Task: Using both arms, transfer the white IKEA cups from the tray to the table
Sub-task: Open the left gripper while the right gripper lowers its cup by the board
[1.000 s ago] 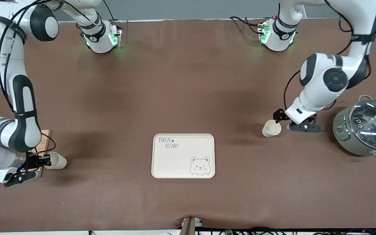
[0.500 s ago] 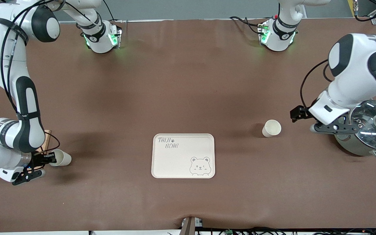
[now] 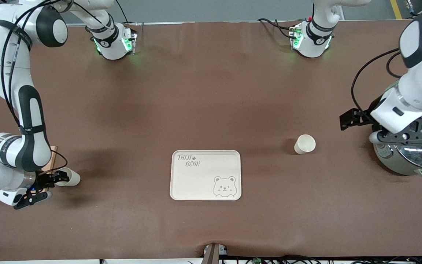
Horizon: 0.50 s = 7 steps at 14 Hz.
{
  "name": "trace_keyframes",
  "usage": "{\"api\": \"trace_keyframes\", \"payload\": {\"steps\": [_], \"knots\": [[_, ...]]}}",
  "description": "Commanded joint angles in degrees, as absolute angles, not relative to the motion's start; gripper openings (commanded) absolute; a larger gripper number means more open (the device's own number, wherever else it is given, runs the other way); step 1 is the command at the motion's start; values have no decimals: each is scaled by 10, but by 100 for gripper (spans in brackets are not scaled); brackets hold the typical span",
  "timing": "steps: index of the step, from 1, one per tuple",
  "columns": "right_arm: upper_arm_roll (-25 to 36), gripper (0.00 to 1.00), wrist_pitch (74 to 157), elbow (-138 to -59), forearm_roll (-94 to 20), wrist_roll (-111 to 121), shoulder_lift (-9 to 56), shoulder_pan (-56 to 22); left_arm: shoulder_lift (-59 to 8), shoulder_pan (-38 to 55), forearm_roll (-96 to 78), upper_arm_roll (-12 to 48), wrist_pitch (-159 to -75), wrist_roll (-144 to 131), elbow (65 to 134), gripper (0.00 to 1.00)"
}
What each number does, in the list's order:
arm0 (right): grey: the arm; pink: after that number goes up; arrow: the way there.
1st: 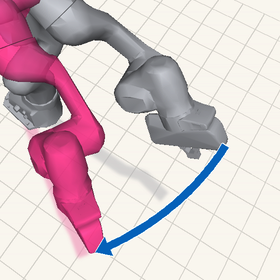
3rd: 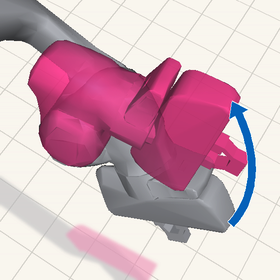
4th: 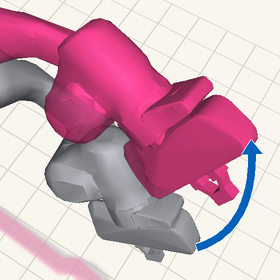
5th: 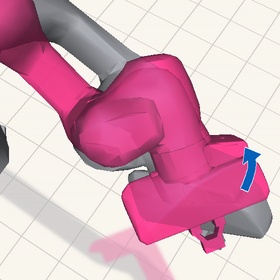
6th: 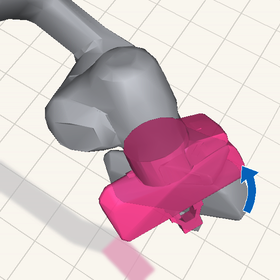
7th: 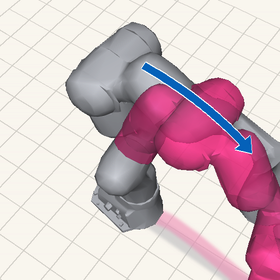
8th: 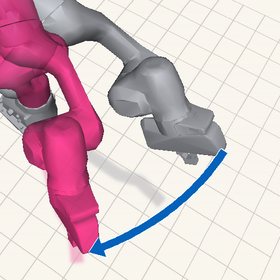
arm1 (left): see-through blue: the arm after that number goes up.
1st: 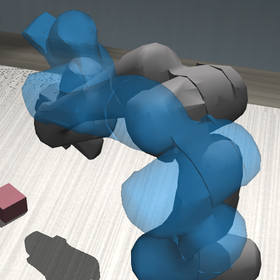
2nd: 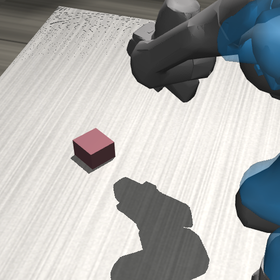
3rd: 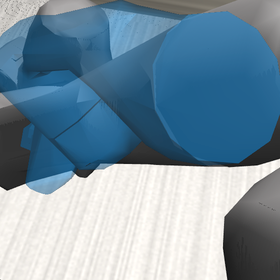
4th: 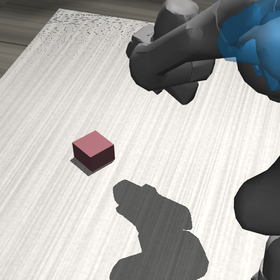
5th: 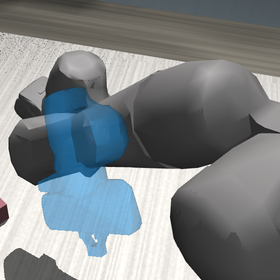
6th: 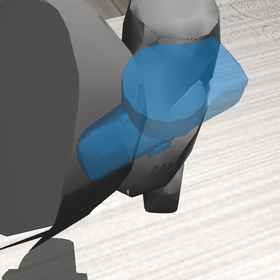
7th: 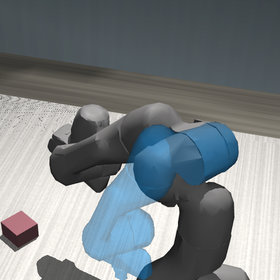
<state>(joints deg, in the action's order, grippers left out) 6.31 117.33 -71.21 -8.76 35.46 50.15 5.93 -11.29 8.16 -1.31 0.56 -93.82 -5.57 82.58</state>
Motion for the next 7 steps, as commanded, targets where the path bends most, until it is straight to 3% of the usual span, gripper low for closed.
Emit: {"api": "trace_keyframes", "payload": {"steps": [1, 7], "knots": [[63, 100, 1168, -714, -79, 355, 481, 53, -66, 73, -25, 9, -905, -49, 821, 100], [63, 100, 1165, -714, -75, 319, 401, 44, -27, 75, -21, 9, -859, -25, 823, 100]]}}
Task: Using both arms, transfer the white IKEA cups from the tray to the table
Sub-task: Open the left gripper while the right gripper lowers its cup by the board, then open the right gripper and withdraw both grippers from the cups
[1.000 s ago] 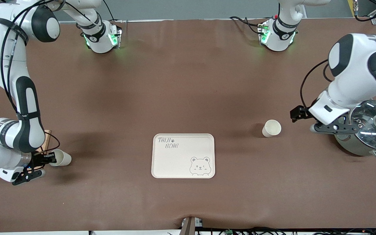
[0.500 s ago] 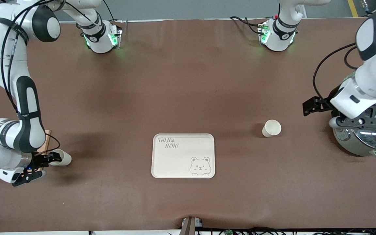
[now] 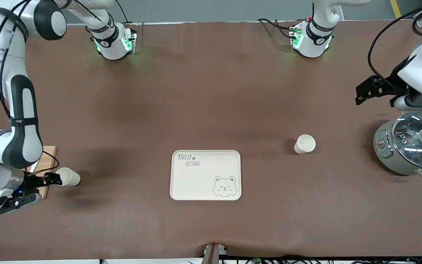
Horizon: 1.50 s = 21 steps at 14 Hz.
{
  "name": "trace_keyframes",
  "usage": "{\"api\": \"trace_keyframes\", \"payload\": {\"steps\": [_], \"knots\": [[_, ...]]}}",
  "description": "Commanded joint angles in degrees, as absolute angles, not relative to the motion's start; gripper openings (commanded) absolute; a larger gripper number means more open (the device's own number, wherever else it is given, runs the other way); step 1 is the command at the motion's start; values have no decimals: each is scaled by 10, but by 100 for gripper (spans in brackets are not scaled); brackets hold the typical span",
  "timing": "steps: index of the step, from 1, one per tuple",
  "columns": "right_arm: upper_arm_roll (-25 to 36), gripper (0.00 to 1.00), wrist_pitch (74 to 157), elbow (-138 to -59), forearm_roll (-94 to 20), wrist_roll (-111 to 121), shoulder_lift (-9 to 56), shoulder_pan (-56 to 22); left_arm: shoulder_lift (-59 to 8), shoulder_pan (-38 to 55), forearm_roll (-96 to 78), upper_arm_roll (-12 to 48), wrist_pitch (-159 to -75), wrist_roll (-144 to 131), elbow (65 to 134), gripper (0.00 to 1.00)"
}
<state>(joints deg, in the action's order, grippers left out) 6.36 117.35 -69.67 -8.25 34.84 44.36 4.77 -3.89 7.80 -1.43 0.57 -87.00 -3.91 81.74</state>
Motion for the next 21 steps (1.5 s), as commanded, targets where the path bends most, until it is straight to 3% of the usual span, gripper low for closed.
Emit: {"api": "trace_keyframes", "payload": {"steps": [1, 7, 14, 21], "knots": [[62, 100, 1155, -716, -75, 295, 385, 43, -26, 76, -21, 9, -857, -29, 823, 100], [62, 100, 1001, -717, -76, 130, 290, 20, -20, 79, -19, 10, -855, -19, 822, 100], [63, 100, 911, -729, -77, 76, 215, 20, -19, 74, -18, 10, -855, -20, 825, 100], [64, 100, 873, -756, -75, 12, 134, 18, -29, 69, -9, 9, -859, -25, 826, 100]]}}
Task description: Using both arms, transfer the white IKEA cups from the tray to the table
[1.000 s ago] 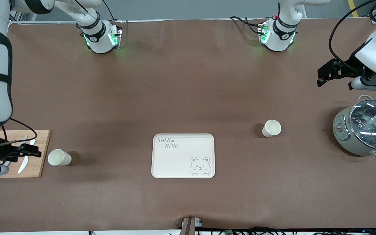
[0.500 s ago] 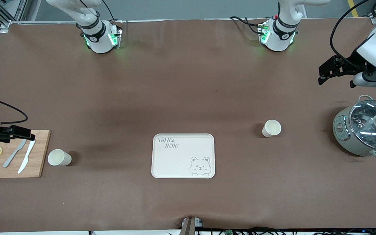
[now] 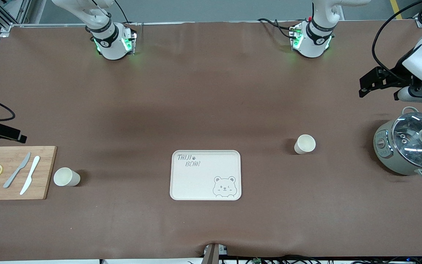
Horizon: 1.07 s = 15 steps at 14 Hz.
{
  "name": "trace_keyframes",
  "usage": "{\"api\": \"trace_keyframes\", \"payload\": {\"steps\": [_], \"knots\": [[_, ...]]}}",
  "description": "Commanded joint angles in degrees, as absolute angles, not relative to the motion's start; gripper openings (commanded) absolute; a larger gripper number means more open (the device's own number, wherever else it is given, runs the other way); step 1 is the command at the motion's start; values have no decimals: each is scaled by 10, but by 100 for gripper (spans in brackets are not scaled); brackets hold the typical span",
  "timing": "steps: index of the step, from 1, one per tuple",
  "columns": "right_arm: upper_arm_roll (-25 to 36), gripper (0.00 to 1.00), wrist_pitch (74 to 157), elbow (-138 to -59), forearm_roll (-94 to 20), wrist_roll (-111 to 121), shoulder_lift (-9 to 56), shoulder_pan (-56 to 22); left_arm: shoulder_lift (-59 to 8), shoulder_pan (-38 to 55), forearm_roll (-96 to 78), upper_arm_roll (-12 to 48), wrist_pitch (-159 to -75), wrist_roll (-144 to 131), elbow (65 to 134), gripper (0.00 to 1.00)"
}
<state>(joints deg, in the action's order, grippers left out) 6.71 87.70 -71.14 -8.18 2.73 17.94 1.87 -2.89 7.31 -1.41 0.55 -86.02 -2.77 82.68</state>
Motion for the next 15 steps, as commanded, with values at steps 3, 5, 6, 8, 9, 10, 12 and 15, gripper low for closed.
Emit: {"api": "trace_keyframes", "payload": {"steps": [3, 5, 6, 8, 9, 10, 12, 15], "knots": [[62, 100, 882, -787, -43, -6, 99, 8, -30, 69, -8, 8, -871, -25, 826, 100], [62, 100, 903, -813, -41, -6, 78, 5, -30, 70, -8, 8, -872, -25, 825, 100], [61, 100, 923, -835, -40, -4, 66, 4, -29, 72, -8, 10, -872, -25, 825, 100], [60, 100, 936, -865, -26, 0, 41, -4, -30, 79, -5, 11, -873, -30, 822, 100], [60, 100, 936, -877, -19, 1, 28, -10, -29, 78, -2, 11, -873, -27, 822, 100], [60, 100, 945, -896, -12, 2, 17, -11, -26, 76, -2, 12, -872, -22, 823, 100], [60, 100, 977, -938, -8, 23, -10, -11, -27, 76, -4, 11, -873, -27, 824, 100], [61, 100, 990, -945, 8, 62, -13, -11, -30, 79, -2, 11, -873, -31, 824, 100]]}}
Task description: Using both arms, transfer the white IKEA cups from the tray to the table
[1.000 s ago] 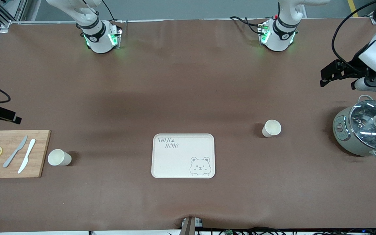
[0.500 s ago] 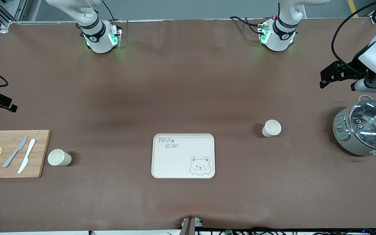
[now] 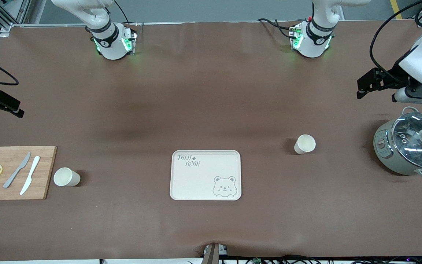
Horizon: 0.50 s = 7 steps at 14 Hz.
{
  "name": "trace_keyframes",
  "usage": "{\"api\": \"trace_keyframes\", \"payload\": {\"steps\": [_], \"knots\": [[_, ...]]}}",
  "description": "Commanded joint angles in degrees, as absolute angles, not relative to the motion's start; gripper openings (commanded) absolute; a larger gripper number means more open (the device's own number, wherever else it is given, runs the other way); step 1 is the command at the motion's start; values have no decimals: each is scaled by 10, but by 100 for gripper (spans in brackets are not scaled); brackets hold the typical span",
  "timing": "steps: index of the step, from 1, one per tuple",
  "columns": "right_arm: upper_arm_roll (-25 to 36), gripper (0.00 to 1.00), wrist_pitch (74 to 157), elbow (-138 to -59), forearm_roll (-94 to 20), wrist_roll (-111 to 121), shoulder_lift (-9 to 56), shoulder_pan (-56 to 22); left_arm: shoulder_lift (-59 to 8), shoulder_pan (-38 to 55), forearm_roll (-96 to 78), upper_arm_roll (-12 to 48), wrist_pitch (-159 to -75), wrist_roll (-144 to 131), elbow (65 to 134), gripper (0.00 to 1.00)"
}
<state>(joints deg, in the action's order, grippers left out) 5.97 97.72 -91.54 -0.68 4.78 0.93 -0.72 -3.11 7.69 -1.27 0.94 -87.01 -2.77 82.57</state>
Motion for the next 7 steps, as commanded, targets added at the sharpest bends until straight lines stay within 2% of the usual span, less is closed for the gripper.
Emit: {"api": "trace_keyframes", "payload": {"steps": [1, 5, 7], "knots": [[61, 100, 987, -946, 8, 62, -15, -11, -30, 78, -2, 11, -873, -32, 825, 100], [60, 100, 960, -939, 13, 50, -13, -11, -33, 74, -2, 11, -873, -32, 825, 100], [60, 100, 947, -910, 11, 39, -8, -19, -34, 71, -2, 11, -874, -32, 825, 100]]}}
